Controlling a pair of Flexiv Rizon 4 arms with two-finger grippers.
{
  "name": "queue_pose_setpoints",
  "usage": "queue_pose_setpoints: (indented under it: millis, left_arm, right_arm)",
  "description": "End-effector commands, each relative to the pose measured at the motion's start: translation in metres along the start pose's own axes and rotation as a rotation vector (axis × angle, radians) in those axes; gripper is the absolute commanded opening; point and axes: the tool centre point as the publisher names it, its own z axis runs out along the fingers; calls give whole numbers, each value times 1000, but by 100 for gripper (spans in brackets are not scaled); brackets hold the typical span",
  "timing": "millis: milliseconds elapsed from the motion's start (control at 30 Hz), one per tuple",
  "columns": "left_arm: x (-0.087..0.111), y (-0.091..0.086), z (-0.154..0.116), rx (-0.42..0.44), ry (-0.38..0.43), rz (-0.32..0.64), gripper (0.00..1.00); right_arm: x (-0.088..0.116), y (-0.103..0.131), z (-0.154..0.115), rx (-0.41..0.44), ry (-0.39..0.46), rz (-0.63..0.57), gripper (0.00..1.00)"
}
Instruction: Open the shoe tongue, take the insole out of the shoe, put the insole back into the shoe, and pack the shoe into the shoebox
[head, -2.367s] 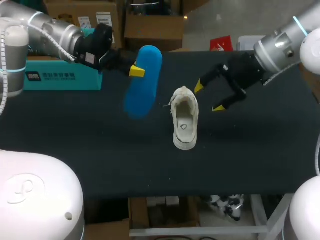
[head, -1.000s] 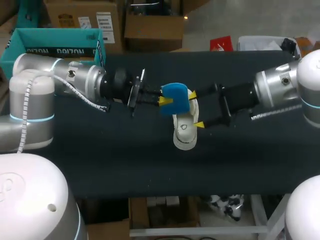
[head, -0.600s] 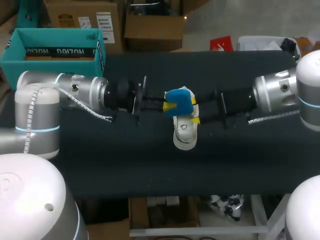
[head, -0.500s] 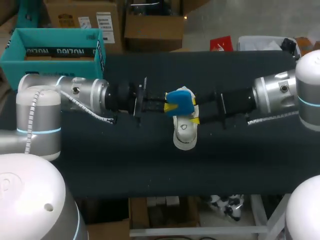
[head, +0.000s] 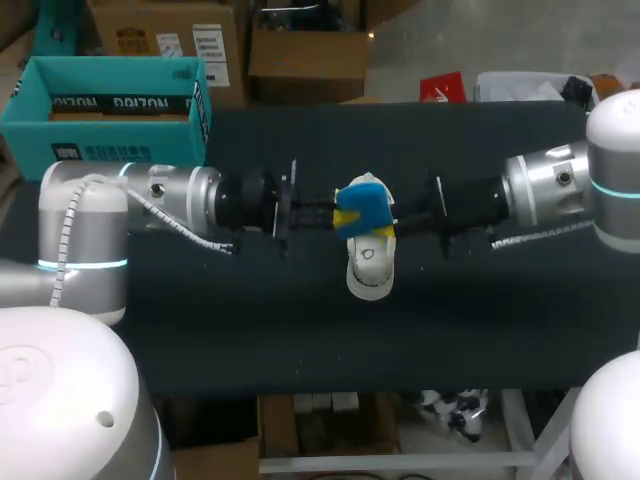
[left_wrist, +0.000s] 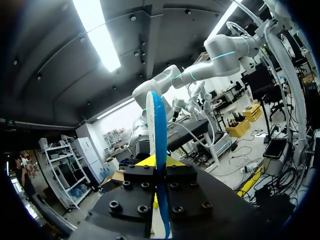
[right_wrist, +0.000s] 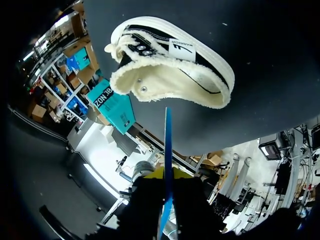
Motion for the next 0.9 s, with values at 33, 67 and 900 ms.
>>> queue_pose_setpoints:
  millis: [33, 67, 900]
  left_arm:
    - [-2, 2, -2, -21, 45, -68, 0]
    - [-3, 2, -4, -22, 72, -105, 0]
    - [-57, 4, -94, -372, 727, -520, 100]
  right_arm:
    - [0, 1, -3, 21, 4, -9, 0]
    - [0, 2, -3, 21, 2, -17, 0]
    - [4, 12, -3, 102, -38, -95, 0]
